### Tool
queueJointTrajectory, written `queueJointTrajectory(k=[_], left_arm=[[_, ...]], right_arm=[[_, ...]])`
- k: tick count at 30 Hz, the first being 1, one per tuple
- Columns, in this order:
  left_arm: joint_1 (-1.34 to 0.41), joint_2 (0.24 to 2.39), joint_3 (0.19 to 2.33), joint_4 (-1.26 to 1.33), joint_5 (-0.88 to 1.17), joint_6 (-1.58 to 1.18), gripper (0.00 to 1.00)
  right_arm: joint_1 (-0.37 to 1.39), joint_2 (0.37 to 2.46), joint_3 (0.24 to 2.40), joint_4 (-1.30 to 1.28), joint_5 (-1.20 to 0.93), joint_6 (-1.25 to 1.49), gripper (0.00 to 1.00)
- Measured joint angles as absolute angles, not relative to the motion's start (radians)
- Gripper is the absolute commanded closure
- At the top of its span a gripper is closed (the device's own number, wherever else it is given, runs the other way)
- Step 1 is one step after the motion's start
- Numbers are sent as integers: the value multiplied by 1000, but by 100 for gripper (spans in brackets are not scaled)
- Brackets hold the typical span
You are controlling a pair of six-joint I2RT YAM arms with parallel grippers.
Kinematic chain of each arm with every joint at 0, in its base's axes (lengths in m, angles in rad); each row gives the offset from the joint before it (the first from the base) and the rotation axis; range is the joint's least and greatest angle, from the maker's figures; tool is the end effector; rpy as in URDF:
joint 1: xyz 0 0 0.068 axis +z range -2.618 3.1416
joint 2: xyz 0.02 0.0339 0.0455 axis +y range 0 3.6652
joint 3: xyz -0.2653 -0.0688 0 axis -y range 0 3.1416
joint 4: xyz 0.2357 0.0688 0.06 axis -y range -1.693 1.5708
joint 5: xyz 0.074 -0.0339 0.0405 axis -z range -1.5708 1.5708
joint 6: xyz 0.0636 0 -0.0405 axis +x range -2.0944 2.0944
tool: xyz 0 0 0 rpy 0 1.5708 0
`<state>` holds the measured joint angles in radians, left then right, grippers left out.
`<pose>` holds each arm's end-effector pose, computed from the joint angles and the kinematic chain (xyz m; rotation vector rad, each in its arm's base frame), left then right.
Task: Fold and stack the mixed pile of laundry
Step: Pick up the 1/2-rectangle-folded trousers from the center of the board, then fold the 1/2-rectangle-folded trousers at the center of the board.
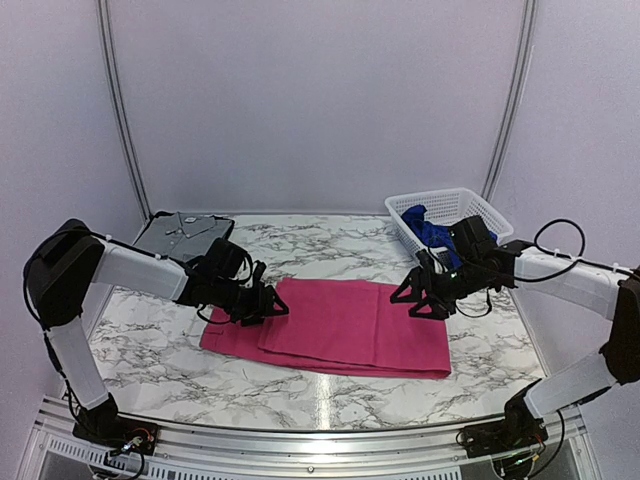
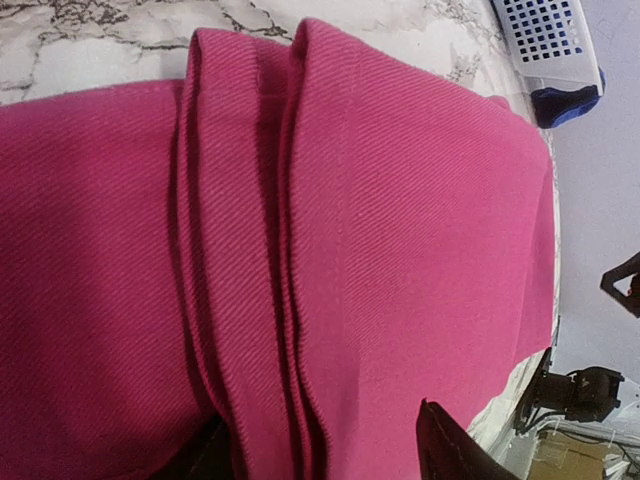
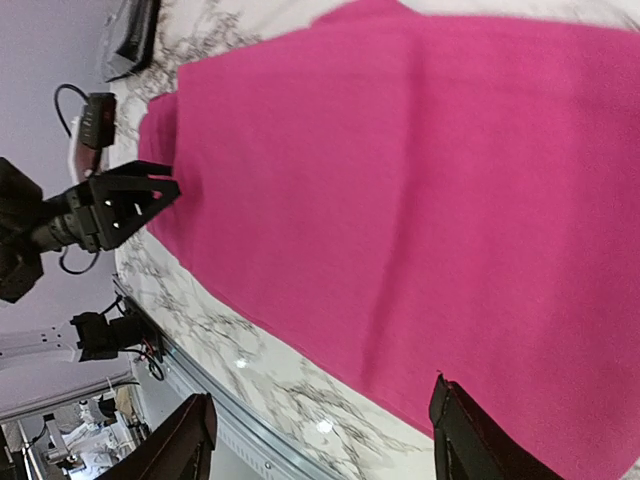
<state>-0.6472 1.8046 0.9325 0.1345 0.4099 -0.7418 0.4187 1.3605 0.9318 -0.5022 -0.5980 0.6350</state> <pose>0.2854 -0.2475 0.1407 0.1125 2.5309 -1.1174 0.2408 0.1464 0.2280 0.0170 2.6657 1.1484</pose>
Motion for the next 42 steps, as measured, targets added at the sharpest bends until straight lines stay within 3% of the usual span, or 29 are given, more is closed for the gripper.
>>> queueJointTrajectory(k=[2,8,18,25,33,42], left_arm=[[-658,1808,946,111,402,-736,58],[-663,1798,979,18,385,-710,100],[-668,1571,1119,-246,353,-641,100],[-560,1416,1015,-328,315,-613,100],[-438,1447,880,-360,241,-545,100],[-430,1412,941,-403,267,-509,100]], right_arm=[[405,1333,877,-542,-585,628,31],[387,1269,814,-566,-558,618,26],[354,1231,747,-601,-511,601,21],[349,1225,745,-600,-506,597,21],[349,1229,715,-598,-507,596,21],[349,1244,715,-595,-510,590,21]])
